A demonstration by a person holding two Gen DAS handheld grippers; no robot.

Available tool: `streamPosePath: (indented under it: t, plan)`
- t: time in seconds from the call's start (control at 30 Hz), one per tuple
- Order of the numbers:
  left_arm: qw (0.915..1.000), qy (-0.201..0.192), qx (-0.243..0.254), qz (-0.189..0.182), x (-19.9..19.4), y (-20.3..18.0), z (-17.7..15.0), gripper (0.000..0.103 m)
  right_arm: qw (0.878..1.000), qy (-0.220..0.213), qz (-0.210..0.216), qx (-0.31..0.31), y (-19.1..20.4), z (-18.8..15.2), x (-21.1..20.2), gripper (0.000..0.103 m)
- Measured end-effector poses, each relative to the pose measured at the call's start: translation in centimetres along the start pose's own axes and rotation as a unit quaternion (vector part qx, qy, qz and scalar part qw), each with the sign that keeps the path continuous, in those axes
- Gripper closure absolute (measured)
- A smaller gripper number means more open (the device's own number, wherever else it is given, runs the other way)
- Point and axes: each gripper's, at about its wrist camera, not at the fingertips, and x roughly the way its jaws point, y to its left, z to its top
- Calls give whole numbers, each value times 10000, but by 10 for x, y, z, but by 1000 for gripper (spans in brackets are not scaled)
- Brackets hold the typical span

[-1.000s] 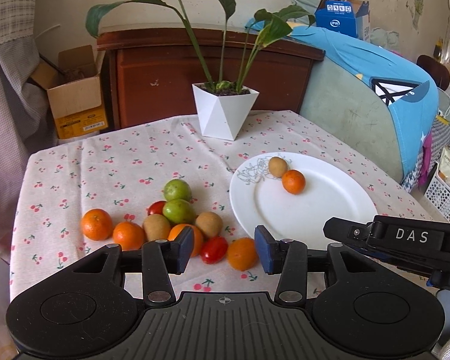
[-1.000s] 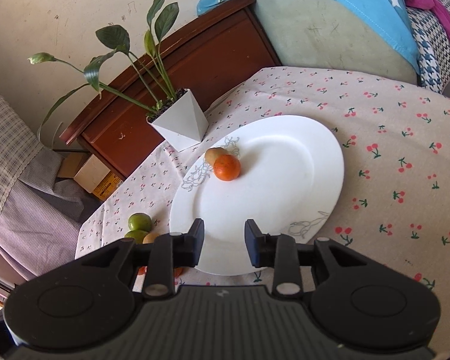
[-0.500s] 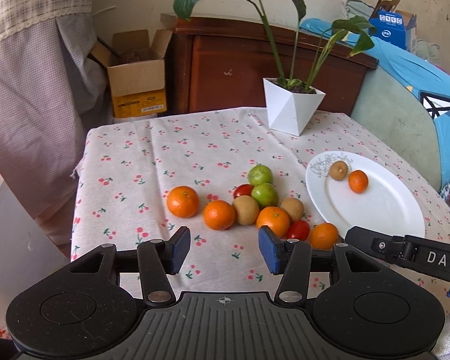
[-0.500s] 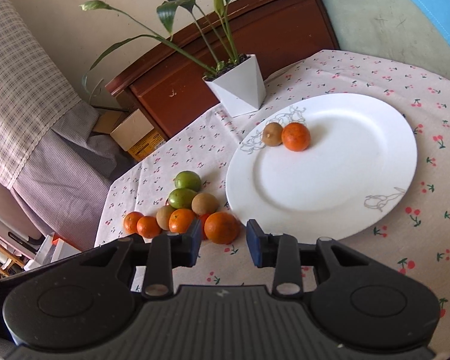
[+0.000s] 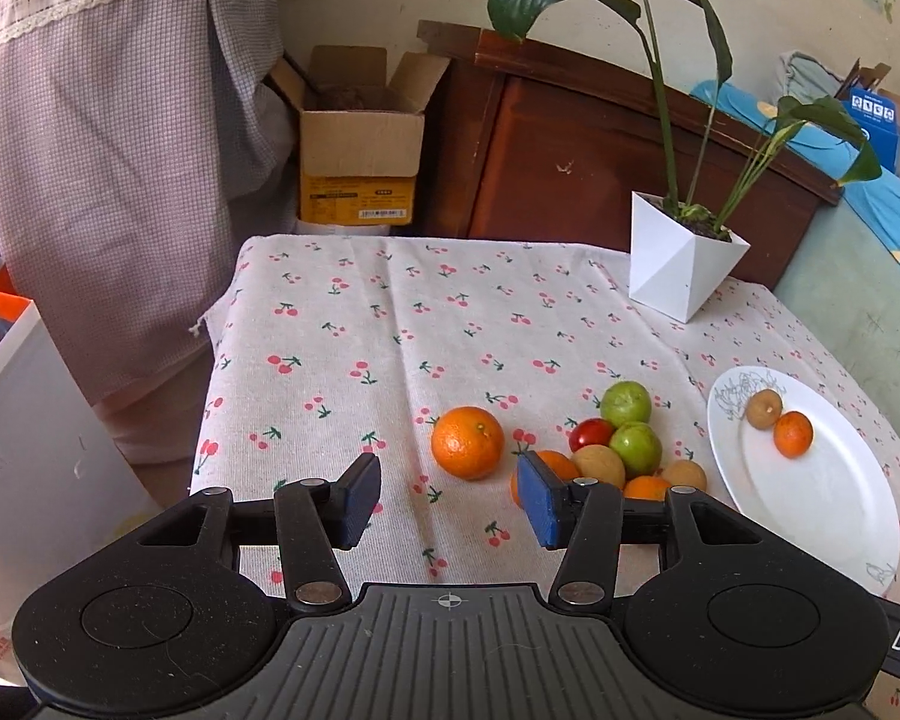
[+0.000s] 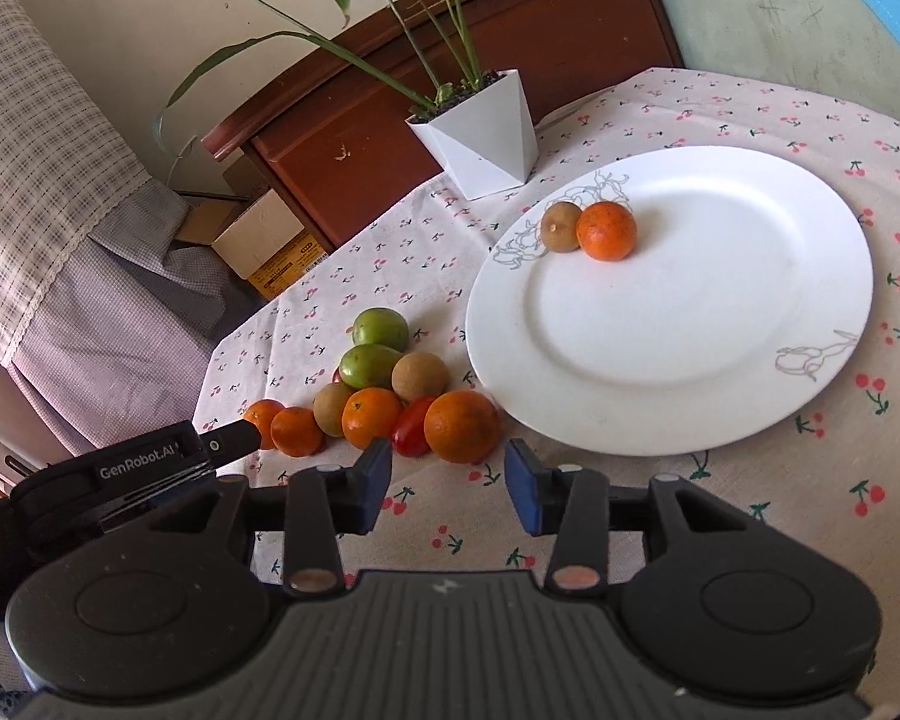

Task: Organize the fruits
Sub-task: 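Move both open tools back to the fruit cluster, then grasp an orange with the left tool while the right tool grasps another orange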

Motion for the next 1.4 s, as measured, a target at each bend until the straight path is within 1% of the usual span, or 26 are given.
streamPosePath:
  t: [0.27, 0.47, 0.87, 1.0, 1.07, 1.13, 1.2, 1.3, 1.4]
  plan:
    - [9998, -68, -145, -107, 16, 4, 6, 55, 9999, -56, -68, -127, 5, -2, 7, 59]
    - [9997, -44, -194, -147, 26, 3, 7, 57, 9996, -137, -112, -198, 8, -2, 10, 59]
    - [9998, -91, -157, -105, 35, 1, 8, 58, 9990, -252, -214, -311, 12, -1, 13, 59]
    - [9999, -107, -88, -88, 34, 0, 7, 62, 9989, -276, -215, -303, 12, -1, 14, 60]
    - [9998, -105, -75, -123, 33, 0, 7, 66, 9989, -276, -216, -310, 12, -1, 13, 60]
    - [9998, -89, -67, -155, 33, -1, 6, 71, 9989, -278, -229, -301, 11, -1, 13, 61]
    - [9998, -75, -49, -173, 33, -2, 5, 74, 9990, -275, -225, -257, 10, 0, 13, 65]
    - [9998, -81, -39, -176, 32, -3, 4, 74, 9991, -268, -243, -220, 8, 0, 13, 71]
    - [9998, -83, -46, -176, 31, -2, 4, 74, 9991, -255, -246, -230, 8, 0, 12, 73]
